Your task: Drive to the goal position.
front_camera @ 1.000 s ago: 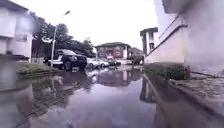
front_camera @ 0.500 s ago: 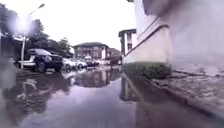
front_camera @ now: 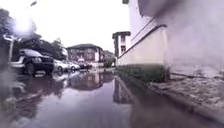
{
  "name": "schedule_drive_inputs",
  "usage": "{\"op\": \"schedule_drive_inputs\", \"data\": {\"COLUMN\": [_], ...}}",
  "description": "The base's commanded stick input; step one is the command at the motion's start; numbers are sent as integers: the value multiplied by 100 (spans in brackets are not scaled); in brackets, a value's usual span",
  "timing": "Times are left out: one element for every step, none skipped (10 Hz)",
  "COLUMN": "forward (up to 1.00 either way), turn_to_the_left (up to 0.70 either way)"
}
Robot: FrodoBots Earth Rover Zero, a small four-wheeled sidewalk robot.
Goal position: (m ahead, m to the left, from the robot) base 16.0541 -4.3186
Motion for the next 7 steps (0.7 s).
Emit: {"op": "schedule_drive_inputs", "data": {"forward": [70,70,70,70,70,70,70], "turn_to_the_left": [0,0,0,0,0,0,0]}}
